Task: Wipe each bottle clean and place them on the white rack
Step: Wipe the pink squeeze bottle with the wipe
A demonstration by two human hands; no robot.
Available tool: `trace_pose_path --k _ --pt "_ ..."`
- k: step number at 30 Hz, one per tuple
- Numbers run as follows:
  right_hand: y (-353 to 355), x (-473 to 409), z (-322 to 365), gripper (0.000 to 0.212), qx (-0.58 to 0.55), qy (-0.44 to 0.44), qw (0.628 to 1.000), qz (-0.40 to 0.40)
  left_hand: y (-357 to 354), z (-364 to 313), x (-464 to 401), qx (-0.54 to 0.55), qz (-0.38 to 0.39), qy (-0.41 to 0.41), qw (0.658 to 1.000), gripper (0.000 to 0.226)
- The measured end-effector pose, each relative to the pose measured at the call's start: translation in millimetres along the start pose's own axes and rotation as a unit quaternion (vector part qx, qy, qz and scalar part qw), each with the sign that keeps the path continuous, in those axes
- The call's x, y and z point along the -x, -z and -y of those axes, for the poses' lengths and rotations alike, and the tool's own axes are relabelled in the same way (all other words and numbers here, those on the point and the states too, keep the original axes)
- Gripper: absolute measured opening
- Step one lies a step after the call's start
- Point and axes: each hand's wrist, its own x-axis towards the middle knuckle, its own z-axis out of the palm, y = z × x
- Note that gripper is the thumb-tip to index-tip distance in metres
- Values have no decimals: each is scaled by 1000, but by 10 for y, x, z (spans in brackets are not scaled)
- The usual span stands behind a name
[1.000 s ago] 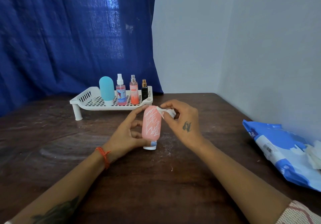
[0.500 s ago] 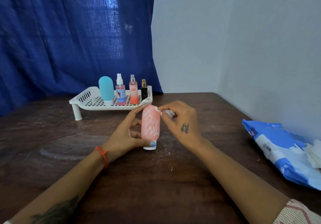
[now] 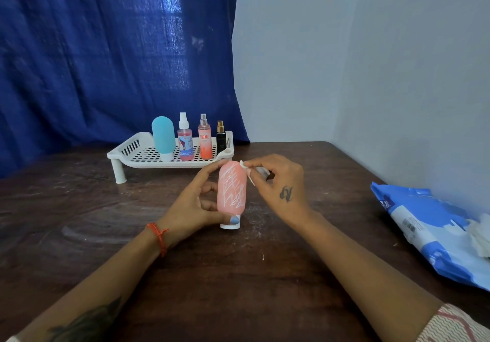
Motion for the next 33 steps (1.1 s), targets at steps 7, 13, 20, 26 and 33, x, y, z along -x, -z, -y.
trace_pose_path --k 7,13,20,26,33 --pt "29 -4 58 18 -5 53 997 56 -4 -17 9 -1 -11 1 1000 95" --pt "38 -22 20 12 12 34 999 33 -9 -4 5 -21 -13 -3 1000 95" --pt "-1 -1 81 20 27 44 999 13 -20 -24 0 -35 -16 2 999 94" --pt "10 4 78 16 39 89 994 49 -23 -19 9 -39 -20 -2 999 97" --pt "3 12 62 16 54 57 997 10 -18 -21 16 -49 -16 8 999 99"
